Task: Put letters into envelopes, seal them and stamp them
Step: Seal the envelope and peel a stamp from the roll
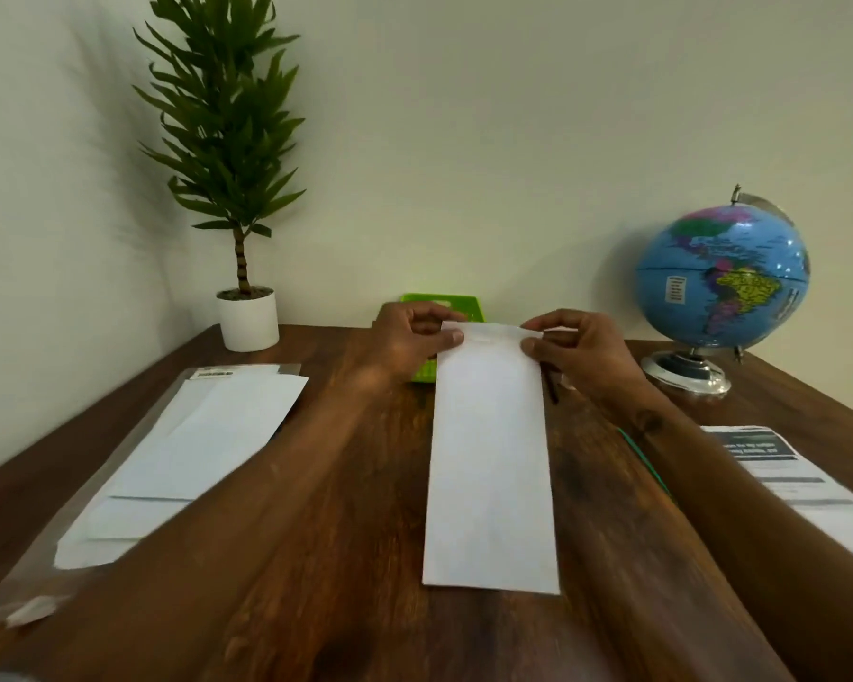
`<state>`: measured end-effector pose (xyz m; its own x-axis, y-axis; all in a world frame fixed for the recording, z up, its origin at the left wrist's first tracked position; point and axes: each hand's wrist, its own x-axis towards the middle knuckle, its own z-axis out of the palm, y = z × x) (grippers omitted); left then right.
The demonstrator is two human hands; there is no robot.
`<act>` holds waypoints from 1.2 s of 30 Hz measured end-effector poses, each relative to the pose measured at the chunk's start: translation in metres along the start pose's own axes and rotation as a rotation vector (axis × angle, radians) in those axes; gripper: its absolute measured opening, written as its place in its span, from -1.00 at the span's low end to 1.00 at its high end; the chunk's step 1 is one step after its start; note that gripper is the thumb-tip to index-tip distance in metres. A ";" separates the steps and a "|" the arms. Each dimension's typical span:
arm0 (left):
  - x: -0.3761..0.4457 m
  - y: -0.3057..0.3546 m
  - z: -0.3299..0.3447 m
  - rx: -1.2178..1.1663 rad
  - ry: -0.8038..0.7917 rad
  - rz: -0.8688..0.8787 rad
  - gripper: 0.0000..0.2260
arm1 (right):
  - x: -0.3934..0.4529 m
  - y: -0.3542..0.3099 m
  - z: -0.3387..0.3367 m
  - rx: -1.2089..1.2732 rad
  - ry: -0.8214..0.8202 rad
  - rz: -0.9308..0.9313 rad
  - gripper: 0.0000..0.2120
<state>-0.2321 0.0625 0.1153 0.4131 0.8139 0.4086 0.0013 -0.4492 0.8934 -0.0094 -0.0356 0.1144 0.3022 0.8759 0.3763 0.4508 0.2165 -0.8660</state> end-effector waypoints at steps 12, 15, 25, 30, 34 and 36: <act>-0.008 0.066 -0.019 0.422 0.278 0.527 -0.96 | -0.010 -0.056 0.005 -0.418 0.495 -0.628 -0.91; -0.033 0.043 -0.023 0.511 0.252 0.520 -0.94 | -0.035 -0.036 0.016 -0.450 0.401 -0.575 -0.90; -0.027 0.058 -0.010 0.380 0.016 0.417 -0.79 | -0.040 -0.052 0.030 -0.098 0.193 -0.389 -0.71; -0.032 0.056 -0.024 0.385 -0.014 0.386 -0.81 | -0.041 -0.053 0.021 -0.138 0.155 -0.404 -0.81; -0.052 0.054 -0.040 0.502 0.015 0.435 -0.85 | -0.048 -0.045 0.007 -0.211 0.086 -0.408 -0.83; -0.068 0.050 -0.040 0.639 0.020 0.492 -0.86 | -0.057 -0.039 0.004 -0.270 0.047 -0.434 -0.84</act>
<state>-0.2961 -0.0001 0.1394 0.4854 0.4717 0.7361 0.3469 -0.8768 0.3330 -0.0476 -0.0928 0.1256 0.0737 0.7084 0.7020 0.7420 0.4313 -0.5132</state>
